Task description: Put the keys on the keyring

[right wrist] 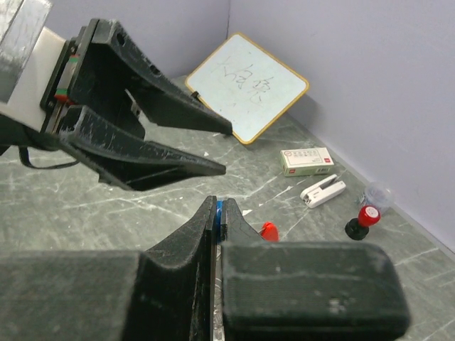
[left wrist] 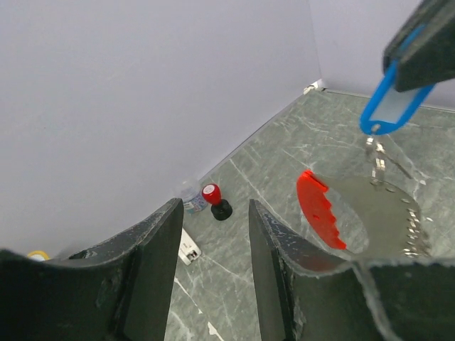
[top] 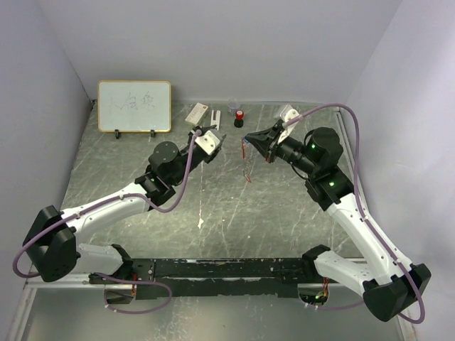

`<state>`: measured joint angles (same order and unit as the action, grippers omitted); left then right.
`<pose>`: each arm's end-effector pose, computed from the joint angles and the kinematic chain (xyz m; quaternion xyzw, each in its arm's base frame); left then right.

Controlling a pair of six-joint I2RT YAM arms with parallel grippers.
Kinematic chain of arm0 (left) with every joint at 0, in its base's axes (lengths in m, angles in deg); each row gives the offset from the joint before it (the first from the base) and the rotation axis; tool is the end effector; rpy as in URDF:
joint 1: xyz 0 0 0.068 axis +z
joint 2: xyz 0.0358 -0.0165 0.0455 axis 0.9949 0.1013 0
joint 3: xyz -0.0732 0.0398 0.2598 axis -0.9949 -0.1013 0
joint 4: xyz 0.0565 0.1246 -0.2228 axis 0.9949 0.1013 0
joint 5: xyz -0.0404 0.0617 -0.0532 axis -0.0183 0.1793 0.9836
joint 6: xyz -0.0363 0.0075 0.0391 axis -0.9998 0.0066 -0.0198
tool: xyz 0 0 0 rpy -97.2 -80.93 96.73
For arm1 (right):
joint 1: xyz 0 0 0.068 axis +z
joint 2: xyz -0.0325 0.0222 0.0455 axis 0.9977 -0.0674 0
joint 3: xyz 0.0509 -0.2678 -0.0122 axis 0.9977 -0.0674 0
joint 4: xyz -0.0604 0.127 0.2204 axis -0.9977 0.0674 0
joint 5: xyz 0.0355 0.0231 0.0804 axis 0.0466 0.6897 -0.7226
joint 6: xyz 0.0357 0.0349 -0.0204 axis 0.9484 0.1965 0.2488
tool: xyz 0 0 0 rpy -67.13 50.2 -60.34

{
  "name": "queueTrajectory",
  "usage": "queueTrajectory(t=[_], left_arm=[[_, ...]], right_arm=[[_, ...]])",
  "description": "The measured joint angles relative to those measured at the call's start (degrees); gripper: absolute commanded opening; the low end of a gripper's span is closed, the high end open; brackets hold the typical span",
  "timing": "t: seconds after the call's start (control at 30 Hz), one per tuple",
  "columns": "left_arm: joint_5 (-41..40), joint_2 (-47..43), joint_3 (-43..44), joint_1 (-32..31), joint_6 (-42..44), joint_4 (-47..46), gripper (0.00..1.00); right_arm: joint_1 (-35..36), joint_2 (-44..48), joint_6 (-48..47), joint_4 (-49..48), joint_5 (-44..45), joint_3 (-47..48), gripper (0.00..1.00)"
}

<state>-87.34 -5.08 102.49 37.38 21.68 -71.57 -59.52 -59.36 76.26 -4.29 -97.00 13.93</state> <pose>0.2113 -0.2217 0.3408 0.3369 0.5513 -0.1546 0.7474 0.1922 0.1151 0.4063 -0.3409 0.6032 0.3076 0.6522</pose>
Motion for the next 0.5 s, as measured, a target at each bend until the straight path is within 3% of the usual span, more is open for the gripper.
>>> queueTrajectory(t=[0.5], left_arm=[[9.9, -6.7, -0.5, 1.0, -6.6, 5.9, 0.46]], right_arm=[[-0.3, 3.7, -3.2, 2.9, -5.4, -2.3, 0.00]])
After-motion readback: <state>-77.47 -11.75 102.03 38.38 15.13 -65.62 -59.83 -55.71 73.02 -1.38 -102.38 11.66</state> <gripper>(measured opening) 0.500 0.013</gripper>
